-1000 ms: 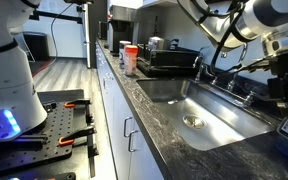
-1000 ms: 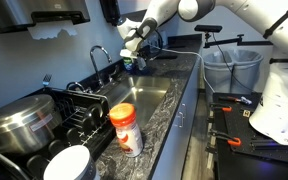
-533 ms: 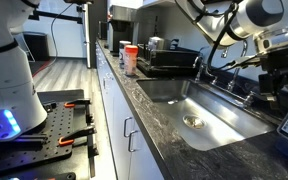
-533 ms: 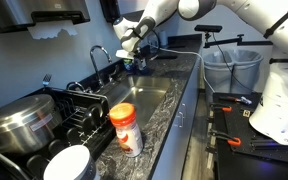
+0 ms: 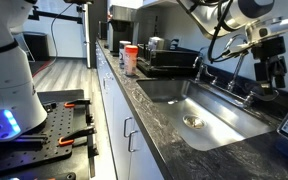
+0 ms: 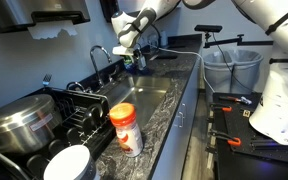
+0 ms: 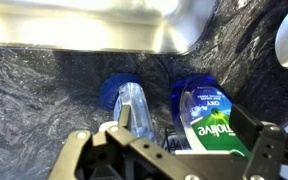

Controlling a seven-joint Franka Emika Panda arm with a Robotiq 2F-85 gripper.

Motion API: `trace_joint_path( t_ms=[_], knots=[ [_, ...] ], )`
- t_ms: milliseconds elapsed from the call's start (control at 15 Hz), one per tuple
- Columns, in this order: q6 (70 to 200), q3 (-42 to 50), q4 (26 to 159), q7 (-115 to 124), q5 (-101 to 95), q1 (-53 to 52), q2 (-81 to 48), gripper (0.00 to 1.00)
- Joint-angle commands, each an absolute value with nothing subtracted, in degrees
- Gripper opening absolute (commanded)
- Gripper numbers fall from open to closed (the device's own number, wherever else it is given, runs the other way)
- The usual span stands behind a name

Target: Move the soap bottle backwards

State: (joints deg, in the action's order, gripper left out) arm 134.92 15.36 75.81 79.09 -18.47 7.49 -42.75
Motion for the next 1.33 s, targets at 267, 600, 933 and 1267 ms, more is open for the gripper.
trace_joint_path(
  t_ms=[267, 600, 933, 1267],
  knots=[
    [141.22, 14.87, 97.2, 65.48, -16.21, 5.58, -27.63, 1.0],
    [141.14, 14.68, 105.51, 60.51, -15.91, 4.81, -21.19, 1.0],
    [142.4, 13.51, 112.39, 53.59, -15.28, 5.02, -15.43, 1.0],
    [142.83, 12.54, 116.96, 42.66, -13.52, 5.61, -11.36, 1.0]
  ],
)
